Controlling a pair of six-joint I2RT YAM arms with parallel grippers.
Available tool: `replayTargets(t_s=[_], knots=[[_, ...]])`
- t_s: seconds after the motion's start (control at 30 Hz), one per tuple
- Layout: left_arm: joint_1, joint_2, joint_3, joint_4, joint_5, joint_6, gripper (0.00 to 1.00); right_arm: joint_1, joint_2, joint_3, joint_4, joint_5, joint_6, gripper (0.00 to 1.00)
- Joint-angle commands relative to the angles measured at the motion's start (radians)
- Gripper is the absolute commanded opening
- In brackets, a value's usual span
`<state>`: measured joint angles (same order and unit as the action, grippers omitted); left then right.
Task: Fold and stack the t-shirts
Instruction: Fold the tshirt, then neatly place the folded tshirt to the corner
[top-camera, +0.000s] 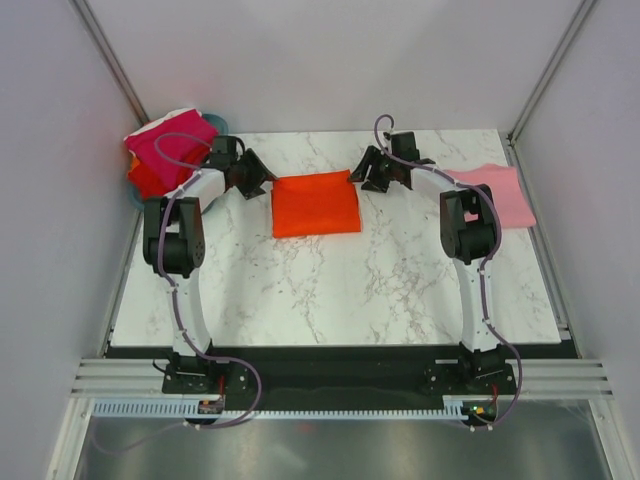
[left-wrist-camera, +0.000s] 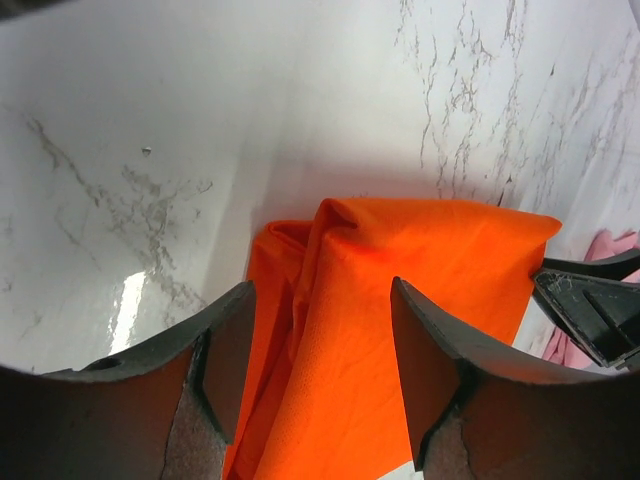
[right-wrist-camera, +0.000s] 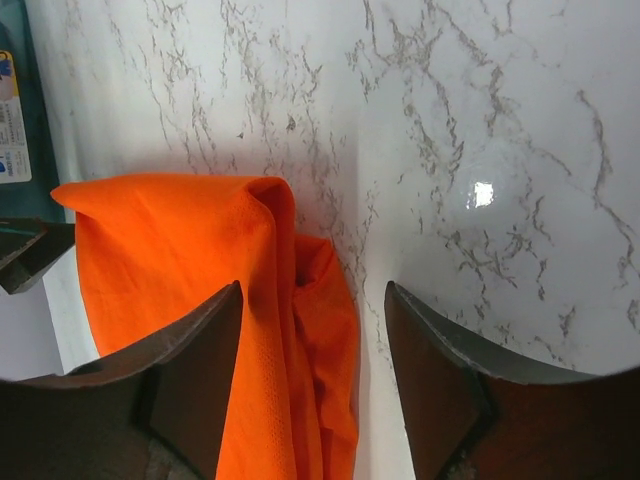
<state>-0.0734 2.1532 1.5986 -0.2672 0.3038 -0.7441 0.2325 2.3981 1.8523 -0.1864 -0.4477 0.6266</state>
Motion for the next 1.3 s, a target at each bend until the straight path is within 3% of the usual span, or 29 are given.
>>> replayTargets(t_s=[0.0, 0.4, 0.7, 1.13, 1.27], knots=[[0.0, -0.07, -0.029, -0.003, -0.034, 0.063, 0.64, 0.005, -0.037, -0.019, 0.033, -0.016, -0.021, 0.65], [-0.009, -0.019, -0.062, 0.008, -0.017, 0.071, 0.61, 0.007, 0.068, 0.034, 0.025, -0.083, 0.038, 0.48], [-0.009, -0.01, -0.071, 0.036, 0.015, 0.086, 0.56, 0.007, 0.087, 0.056, 0.024, -0.089, 0.05, 0.12], [-0.009, 0.003, -0.127, 0.124, 0.047, 0.086, 0.55, 0.008, 0.084, 0.056, 0.024, -0.097, 0.058, 0.07], [-0.011, 0.034, -0.126, 0.146, 0.072, 0.069, 0.49, 0.007, 0.085, 0.056, 0.025, -0.102, 0.061, 0.06]])
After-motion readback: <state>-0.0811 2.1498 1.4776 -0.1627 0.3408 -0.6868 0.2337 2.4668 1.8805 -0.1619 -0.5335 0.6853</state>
